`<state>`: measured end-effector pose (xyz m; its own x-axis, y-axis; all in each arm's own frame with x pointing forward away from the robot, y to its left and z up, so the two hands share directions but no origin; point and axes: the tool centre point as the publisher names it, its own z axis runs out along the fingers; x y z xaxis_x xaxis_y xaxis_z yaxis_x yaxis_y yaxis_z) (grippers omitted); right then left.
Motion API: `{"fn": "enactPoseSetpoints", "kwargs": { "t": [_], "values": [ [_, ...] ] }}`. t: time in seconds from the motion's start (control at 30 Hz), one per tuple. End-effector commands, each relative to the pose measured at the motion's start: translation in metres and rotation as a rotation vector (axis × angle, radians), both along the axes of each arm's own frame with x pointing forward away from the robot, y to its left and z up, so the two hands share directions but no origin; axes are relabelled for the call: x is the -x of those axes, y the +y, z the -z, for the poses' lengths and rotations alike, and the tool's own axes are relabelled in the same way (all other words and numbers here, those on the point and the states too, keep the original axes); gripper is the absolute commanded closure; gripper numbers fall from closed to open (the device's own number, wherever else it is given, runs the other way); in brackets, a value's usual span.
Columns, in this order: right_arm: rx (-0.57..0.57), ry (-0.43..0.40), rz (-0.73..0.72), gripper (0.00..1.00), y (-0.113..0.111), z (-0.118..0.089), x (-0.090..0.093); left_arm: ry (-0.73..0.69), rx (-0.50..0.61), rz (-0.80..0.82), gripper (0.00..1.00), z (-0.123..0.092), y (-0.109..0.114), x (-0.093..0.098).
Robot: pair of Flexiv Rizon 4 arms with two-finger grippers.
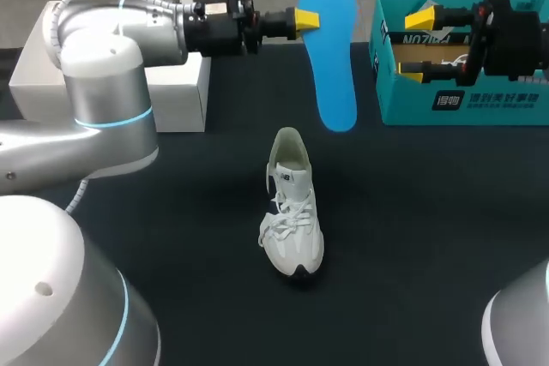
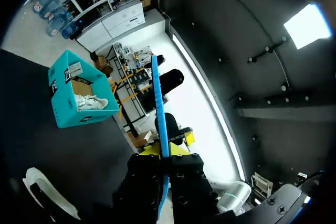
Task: Take the shoe out of the shoebox, open the shoe tongue, remove and reinsert the insole, then place the shoe into the shoebox
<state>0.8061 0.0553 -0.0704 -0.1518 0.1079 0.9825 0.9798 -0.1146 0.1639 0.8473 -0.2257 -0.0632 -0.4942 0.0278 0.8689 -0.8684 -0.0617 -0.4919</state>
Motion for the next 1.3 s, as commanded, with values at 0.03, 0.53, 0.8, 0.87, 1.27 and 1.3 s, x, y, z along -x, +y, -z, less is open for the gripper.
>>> {"fn": "enactPoseSetpoints", "kwargs": {
  "t": [0.03,0.53,0.8,0.87,1.27,1.3],
  "values": [
    [0.001,0.002,0.001,0.00,0.002,0.000,0.000,-0.216,0.070,-0.148,1.00,0.003,0.000,0.008],
    [0.001,0.002,0.001,0.00,0.002,0.000,0.000,-0.485,0.024,-0.020,1.00,-0.005,0.003,0.012],
    [0.001,0.002,0.001,0.00,0.002,0.000,0.000,-0.662,0.063,0.016,1.00,-0.004,0.003,0.013],
    [0.001,0.002,0.001,0.00,0.002,0.000,0.000,-0.662,0.063,0.016,1.00,-0.004,0.003,0.013],
    [0.001,0.002,0.001,0.00,0.002,0.000,0.000,-1.025,0.016,-0.005,1.00,-0.003,0.003,0.012],
    [0.001,0.002,0.001,0.00,0.002,0.000,0.000,-1.099,0.022,-0.028,1.00,-0.002,0.003,0.012]
  ]
}}
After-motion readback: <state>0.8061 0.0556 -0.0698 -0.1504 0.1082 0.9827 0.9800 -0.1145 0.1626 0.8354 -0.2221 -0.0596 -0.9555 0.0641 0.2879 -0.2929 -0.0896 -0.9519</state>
